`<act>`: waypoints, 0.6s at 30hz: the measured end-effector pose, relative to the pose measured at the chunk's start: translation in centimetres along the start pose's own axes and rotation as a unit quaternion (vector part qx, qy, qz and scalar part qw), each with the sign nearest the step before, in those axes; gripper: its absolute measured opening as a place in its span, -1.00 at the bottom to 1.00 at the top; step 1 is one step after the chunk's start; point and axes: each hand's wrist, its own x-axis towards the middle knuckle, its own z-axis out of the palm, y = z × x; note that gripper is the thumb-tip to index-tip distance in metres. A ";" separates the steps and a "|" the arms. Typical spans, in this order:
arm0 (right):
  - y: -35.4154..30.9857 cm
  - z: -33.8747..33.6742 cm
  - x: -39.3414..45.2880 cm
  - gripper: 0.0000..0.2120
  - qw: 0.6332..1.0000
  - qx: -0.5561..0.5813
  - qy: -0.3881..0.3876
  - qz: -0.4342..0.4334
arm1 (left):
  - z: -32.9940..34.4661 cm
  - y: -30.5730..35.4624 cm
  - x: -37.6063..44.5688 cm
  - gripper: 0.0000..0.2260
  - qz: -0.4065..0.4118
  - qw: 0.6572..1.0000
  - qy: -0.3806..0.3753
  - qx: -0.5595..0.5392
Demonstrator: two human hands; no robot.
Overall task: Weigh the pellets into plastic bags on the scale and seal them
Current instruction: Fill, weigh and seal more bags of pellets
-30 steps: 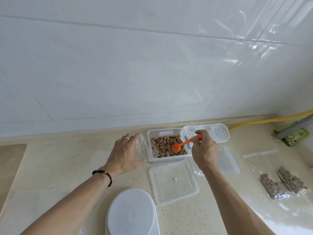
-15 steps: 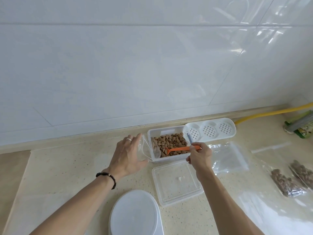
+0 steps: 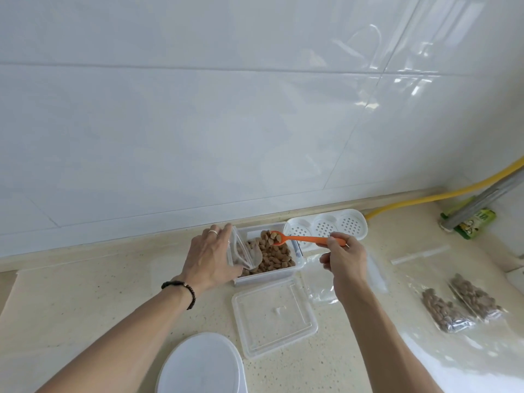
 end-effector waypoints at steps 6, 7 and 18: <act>-2.7 0.3 -1.9 -0.90 0.993 -0.054 -0.044 -0.094 | -0.6 1.9 0.8 -0.18 0.009 0.999 0.008 -0.043; -3.0 0.5 -2.4 -0.91 0.986 -0.084 -0.056 -0.131 | -0.7 2.1 0.7 -0.17 0.008 0.998 0.009 -0.064; -3.9 1.8 -4.5 -0.89 0.975 -0.107 -0.147 -0.127 | -1.2 1.8 -0.9 -0.15 0.013 0.979 0.019 -0.203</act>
